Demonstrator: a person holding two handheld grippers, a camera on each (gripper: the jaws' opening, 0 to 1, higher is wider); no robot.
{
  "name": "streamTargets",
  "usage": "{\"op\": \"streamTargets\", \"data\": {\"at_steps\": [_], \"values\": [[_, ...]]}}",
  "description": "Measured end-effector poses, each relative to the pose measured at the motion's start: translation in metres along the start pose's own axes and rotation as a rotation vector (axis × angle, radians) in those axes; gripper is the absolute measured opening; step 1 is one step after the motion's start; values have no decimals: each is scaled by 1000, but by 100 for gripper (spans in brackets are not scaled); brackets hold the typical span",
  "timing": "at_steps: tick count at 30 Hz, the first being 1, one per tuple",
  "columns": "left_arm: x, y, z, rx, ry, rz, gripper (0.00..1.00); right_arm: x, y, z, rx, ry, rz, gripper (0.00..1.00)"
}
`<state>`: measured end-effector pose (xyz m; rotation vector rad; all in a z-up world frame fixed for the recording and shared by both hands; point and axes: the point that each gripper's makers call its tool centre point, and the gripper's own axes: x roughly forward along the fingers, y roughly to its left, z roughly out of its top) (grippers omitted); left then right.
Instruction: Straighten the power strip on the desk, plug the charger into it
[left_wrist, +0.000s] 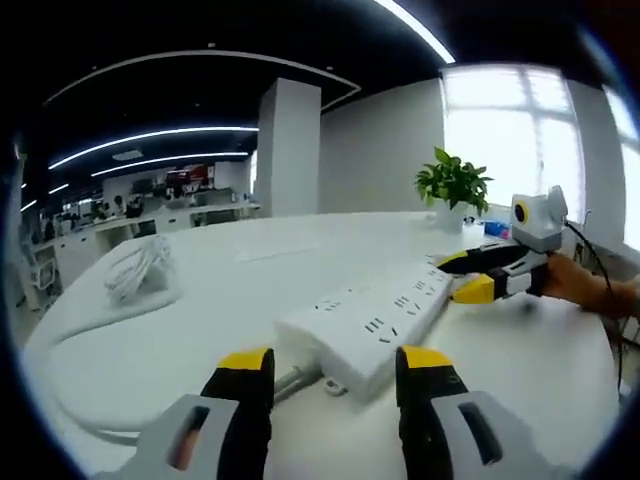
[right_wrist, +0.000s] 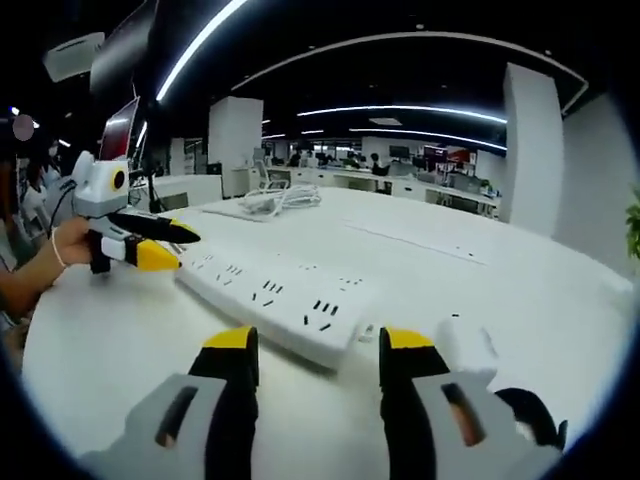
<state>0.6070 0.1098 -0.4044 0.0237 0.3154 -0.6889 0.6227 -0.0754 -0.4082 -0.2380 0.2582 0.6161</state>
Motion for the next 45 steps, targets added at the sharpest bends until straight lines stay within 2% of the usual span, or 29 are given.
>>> {"op": "streamTargets", "data": {"at_steps": [1, 3, 5, 8, 10, 13, 15, 16, 19, 22, 24, 28, 31, 35, 45], "values": [[-1, -2, 1, -7, -12, -6, 49, 1, 3, -3, -15, 3, 19, 48], [-3, -8, 1, -16, -17, -27, 49, 4, 6, -7, 14, 2, 49, 48], [-4, -13, -1, 8, -14, -41, 48, 7, 6, -5, 16, 1, 59, 49], [-2, -12, -8, 60, 11, -5, 48, 8, 6, 2, -4, -29, 54, 49], [-1, -11, -6, 70, -1, -1, 49, 9, 9, 3, 9, -42, 76, 51], [1, -12, -4, 56, -24, -3, 49, 8, 10, -2, -17, -17, 88, 52], [2, -13, -7, 70, -9, -1, 48, 7, 11, -2, -20, -26, 90, 57], [2, -10, -9, 82, 10, 20, 47, 6, 11, 1, -24, -44, 88, 59], [2, -6, -10, 81, 13, 50, 43, 6, 12, 2, -37, -44, 97, 51], [4, -6, -9, 14, 0, 37, 43, 5, 11, 0, -18, -38, 98, 50], [4, -6, -11, 8, 7, 37, 39, 4, 9, 1, 2, -43, 91, 49], [5, -9, -12, 15, 11, 15, 30, -1, 4, 1, 17, -50, 79, 38], [6, -11, -14, 13, 16, 8, 30, 0, 3, 2, 53, -53, 93, 37], [8, -13, -22, 23, 58, -1, 27, -1, 2, 1, 70, -50, 91, 31], [9, -13, -22, 1, 50, -10, 27, -1, 2, 0, 125, -49, 78, 30]]}}
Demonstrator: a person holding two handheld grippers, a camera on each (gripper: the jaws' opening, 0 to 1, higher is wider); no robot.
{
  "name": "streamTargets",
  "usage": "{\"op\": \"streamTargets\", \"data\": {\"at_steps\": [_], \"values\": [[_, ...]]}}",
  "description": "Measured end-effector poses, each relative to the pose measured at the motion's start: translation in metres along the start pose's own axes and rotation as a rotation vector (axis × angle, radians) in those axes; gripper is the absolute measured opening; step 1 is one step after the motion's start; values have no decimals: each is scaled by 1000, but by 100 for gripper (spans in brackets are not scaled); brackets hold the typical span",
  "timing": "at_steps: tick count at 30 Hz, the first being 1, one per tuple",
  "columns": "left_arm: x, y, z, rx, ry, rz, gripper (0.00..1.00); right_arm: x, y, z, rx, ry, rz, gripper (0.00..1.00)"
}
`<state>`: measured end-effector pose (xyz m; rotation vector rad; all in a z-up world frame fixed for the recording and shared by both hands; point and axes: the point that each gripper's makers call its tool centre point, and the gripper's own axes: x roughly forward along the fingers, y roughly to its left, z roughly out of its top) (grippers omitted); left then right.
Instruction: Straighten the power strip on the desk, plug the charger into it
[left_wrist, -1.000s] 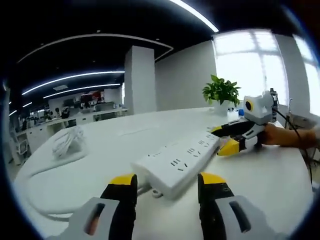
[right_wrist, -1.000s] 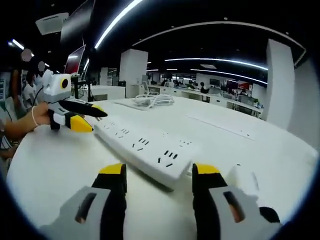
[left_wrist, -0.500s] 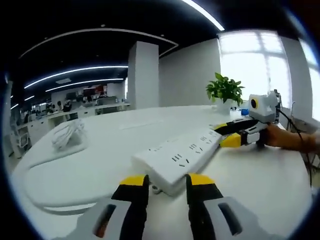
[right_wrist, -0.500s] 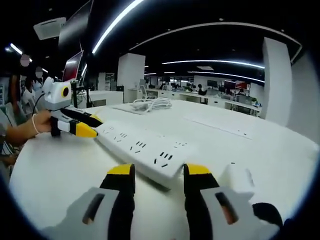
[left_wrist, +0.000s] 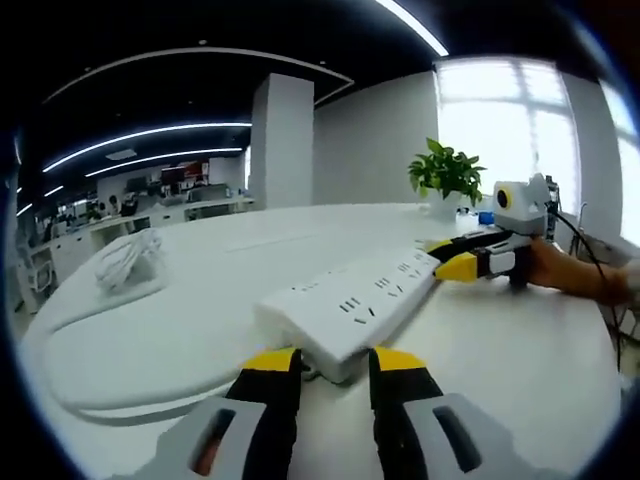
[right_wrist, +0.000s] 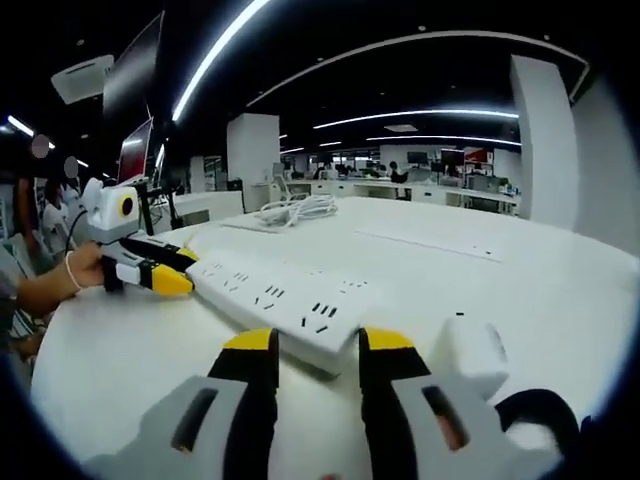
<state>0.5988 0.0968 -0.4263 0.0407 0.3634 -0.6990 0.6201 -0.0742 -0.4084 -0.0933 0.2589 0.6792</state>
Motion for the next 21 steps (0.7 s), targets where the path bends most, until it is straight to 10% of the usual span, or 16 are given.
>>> {"op": "streamTargets", "data": {"at_steps": [21], "values": [[7, 4, 3, 36, -2, 15, 28, -3, -3, -3, -7, 14, -98, 26]]}}
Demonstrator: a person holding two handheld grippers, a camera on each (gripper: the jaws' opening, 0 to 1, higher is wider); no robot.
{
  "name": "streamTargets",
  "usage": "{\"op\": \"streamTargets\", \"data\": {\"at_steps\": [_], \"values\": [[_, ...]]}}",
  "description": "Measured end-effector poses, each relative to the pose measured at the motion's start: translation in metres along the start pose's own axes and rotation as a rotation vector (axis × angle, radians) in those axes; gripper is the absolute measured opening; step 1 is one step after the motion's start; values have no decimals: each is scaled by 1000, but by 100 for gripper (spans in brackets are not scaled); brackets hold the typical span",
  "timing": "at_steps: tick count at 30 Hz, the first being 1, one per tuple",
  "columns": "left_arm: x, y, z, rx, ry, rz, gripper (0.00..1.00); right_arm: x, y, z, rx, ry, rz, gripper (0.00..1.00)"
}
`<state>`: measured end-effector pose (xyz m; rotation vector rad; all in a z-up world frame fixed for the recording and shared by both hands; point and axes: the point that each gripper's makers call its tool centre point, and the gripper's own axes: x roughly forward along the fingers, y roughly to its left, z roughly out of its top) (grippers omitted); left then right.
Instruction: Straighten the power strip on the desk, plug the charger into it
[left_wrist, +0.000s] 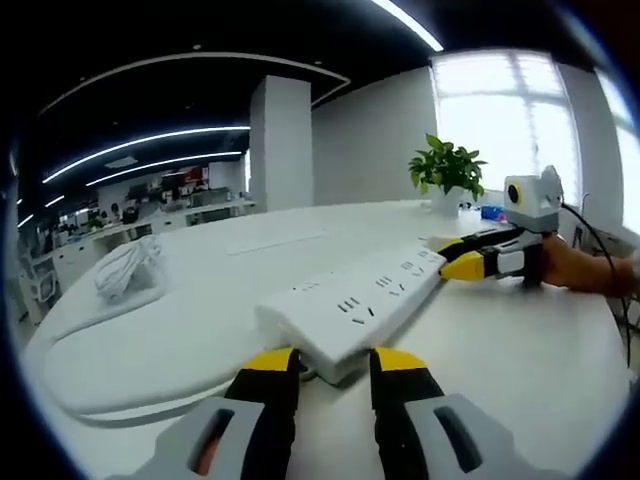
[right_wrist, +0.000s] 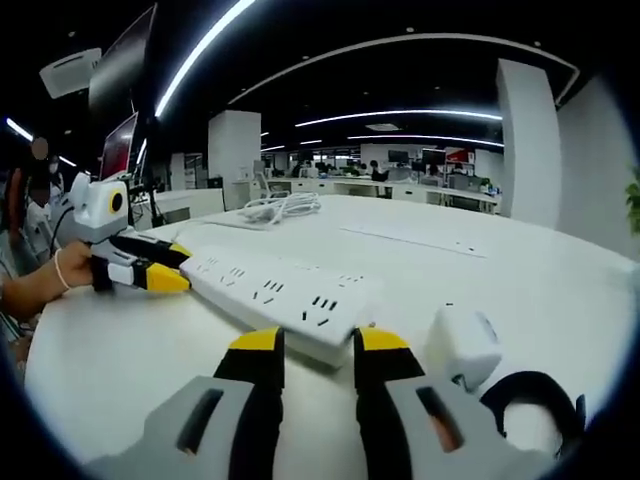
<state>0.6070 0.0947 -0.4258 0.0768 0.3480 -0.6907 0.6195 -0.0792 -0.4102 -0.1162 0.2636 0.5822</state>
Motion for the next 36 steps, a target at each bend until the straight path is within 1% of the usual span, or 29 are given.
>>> {"op": "streamTargets", "data": {"at_steps": [9, 23, 36], "values": [[4, -1, 2, -11, -7, -13, 28, -2, -3, -1, 29, 1, -24, 25], [11, -1, 4, -13, -7, -36, 28, -6, -8, -1, 44, 9, -48, 23], [14, -1, 5, -10, -6, -42, 28, -7, -12, -1, 51, 12, -60, 22]]}}
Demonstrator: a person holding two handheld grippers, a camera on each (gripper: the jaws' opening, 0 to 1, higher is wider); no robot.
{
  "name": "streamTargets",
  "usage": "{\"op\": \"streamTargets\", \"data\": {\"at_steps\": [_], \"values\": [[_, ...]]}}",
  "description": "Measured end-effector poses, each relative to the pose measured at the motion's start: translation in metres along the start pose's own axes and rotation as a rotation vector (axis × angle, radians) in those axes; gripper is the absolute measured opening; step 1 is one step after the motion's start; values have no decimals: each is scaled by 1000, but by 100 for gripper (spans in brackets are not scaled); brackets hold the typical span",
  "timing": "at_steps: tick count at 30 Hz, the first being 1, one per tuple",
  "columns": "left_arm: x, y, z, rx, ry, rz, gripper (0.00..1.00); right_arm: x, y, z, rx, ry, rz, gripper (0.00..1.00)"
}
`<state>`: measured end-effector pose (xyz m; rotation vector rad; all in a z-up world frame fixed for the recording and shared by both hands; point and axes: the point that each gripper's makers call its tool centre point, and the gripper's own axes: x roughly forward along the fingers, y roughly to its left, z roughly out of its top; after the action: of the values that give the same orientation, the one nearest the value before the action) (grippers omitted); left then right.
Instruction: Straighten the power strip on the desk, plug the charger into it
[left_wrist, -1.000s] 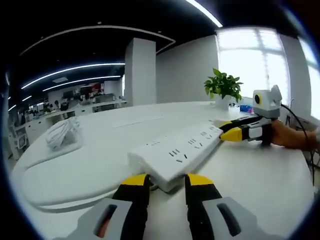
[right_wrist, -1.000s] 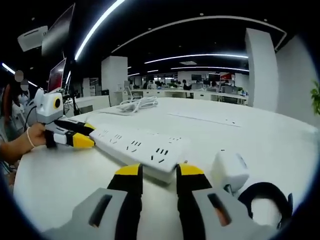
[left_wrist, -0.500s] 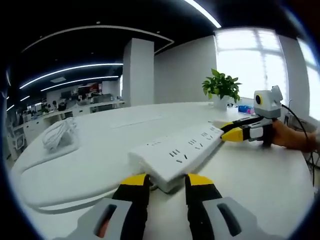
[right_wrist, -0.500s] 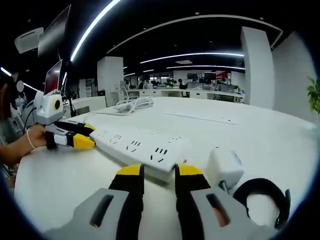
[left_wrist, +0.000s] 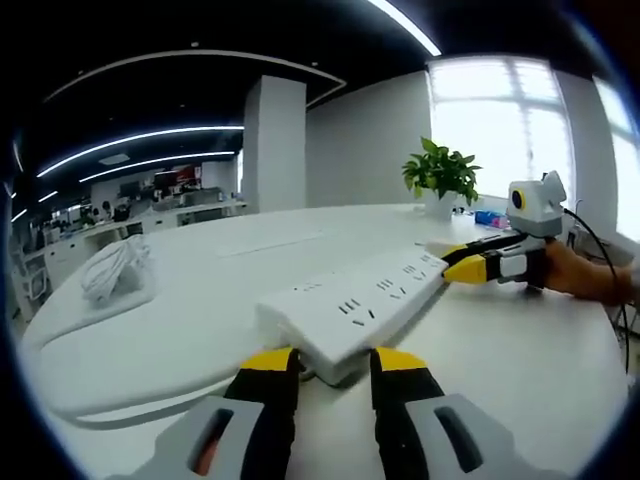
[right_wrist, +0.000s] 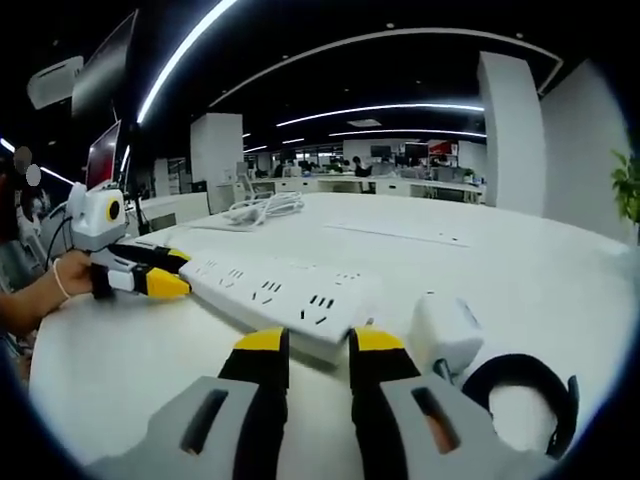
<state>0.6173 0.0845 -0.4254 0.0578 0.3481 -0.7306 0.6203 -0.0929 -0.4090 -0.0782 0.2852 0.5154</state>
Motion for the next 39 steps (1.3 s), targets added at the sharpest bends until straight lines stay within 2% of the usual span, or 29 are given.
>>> {"op": "streamTargets", "data": {"at_steps": [39], "values": [[14, -4, 6, 8, -8, -31, 28, -6, -13, 0, 19, 10, -57, 21]]}}
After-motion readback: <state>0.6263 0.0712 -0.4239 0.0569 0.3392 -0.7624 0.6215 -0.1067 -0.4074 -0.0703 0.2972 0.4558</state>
